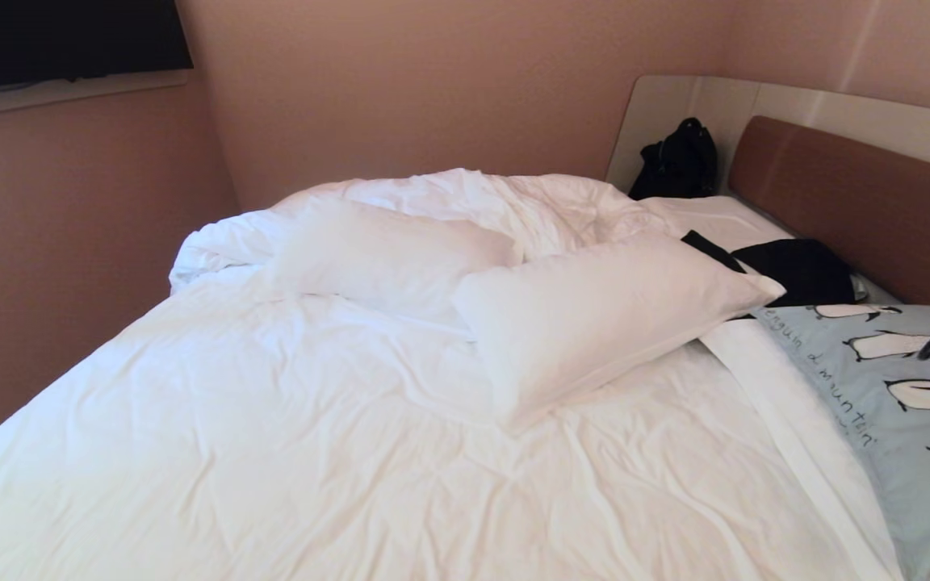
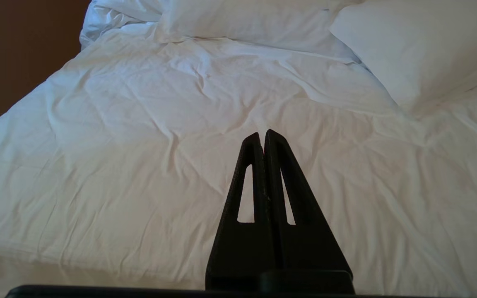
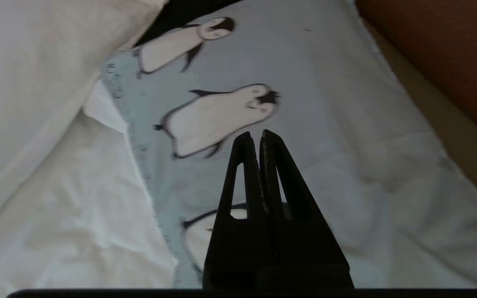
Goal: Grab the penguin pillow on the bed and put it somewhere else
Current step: Pick up the pillow
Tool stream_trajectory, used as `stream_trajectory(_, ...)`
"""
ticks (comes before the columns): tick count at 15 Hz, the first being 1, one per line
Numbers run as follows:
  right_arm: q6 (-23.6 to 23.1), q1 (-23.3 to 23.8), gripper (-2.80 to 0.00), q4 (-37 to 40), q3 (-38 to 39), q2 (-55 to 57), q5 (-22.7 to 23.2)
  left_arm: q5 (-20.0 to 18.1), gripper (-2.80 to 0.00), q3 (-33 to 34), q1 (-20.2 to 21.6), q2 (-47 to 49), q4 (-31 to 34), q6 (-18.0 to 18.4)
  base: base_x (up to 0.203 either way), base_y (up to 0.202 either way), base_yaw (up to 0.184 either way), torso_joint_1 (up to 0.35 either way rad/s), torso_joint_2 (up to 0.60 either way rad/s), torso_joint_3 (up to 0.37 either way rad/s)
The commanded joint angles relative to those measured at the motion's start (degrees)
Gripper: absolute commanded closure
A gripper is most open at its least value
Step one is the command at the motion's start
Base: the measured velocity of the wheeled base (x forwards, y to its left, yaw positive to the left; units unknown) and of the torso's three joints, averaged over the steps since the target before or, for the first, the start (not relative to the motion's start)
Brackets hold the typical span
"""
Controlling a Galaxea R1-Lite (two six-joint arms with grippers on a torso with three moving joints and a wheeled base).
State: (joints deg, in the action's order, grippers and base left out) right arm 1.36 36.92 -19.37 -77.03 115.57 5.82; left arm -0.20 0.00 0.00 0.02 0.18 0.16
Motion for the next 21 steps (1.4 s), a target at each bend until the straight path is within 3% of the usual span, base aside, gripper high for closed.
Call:
stream_trajectory(1, -2.3, 2.3, 0.0, -0.1, -0.3, 0.7, 3.5, 0.0, 0.0, 0.0, 0.0, 0.0, 0.0, 0.0, 0.0, 0.0, 0.0, 0.0, 0.0, 0.0)
stream_trajectory(5, -4.9, 5.0, 0.0, -0.6, -0.3, 3.9, 5.3, 0.0, 0.0, 0.0, 0.0, 0.0, 0.0, 0.0, 0.0, 0.0, 0.0, 0.0, 0.0, 0.0)
stream_trajectory(9, -4.6, 8.3, 0.0, -0.3, 0.0, 4.5, 16.3, 0.0, 0.0, 0.0, 0.0, 0.0, 0.0, 0.0, 0.0, 0.0, 0.0, 0.0, 0.0, 0.0)
stream_trajectory(10, -4.5, 8.6, -2.8, -0.2, 0.0, 4.1, 16.7, 0.0, 0.0, 0.0, 0.0, 0.0, 0.0, 0.0, 0.0, 0.0, 0.0, 0.0, 0.0, 0.0)
stream_trajectory(13, -7.9, 8.8, -2.8, -0.5, 2.2, 2.7, 16.7, 0.0, 0.0, 0.0, 0.0, 0.0, 0.0, 0.0, 0.0, 0.0, 0.0, 0.0, 0.0, 0.0)
stream_trajectory(16, -17.2, 9.1, -2.8, -0.6, 6.2, 2.2, 17.1, 0.0, 0.0, 0.0, 0.0, 0.0, 0.0, 0.0, 0.0, 0.0, 0.0, 0.0, 0.0, 0.0)
stream_trajectory(21, -23.6, 11.4, -2.8, -0.6, 8.2, 1.2, 17.3, 0.0, 0.0, 0.0, 0.0, 0.0, 0.0, 0.0, 0.0, 0.0, 0.0, 0.0, 0.0, 0.0)
